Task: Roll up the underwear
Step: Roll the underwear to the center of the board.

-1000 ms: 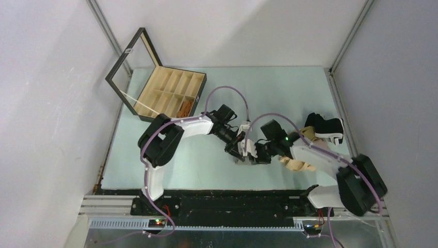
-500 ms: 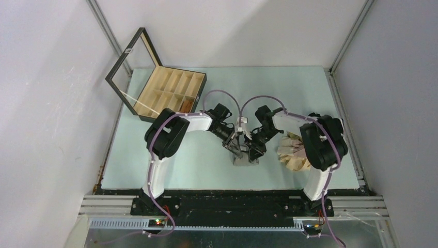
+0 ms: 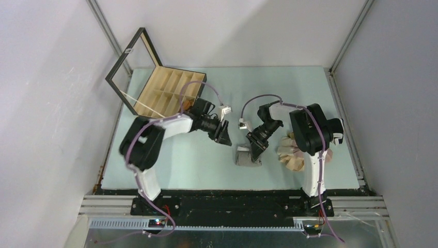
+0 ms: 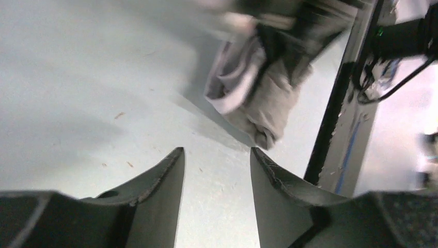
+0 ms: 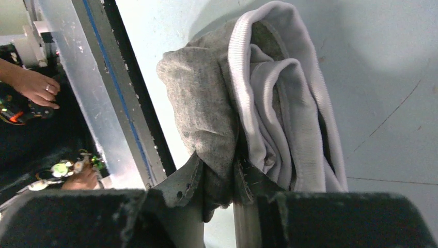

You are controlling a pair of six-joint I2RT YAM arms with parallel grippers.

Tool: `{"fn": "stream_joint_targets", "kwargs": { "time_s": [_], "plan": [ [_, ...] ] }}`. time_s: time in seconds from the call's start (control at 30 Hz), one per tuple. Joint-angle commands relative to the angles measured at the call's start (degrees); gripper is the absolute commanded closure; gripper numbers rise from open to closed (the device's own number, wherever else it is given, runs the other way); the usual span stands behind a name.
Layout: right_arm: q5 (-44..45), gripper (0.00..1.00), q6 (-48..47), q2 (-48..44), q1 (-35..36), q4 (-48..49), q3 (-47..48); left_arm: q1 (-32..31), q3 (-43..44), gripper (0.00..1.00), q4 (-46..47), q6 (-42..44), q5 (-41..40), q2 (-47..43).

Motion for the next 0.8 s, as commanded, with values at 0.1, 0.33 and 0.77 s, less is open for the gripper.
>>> {"fn": "stream_joint_targets", "kwargs": {
  "time_s": [0.1,0.33,0.77],
  "plan": [
    [10.2,0.93,4.2,5.4,-0.5,-4.5,1.5,-16.8,-26.2,0.47,31.2,38.5,-20.8,-25.0],
    [10.1,0.93,7.3,7.4,-0.9,-5.1,3.2,-24.0,-35.2,0.43,51.7,53.5,-23.4,-20.9],
    [10.0,0.93,7.5,8.0,-1.0,-5.8,3.8,-32.1,-37.0,0.42,56.2,61.2,-30.8,-14.8]
  ]
}}
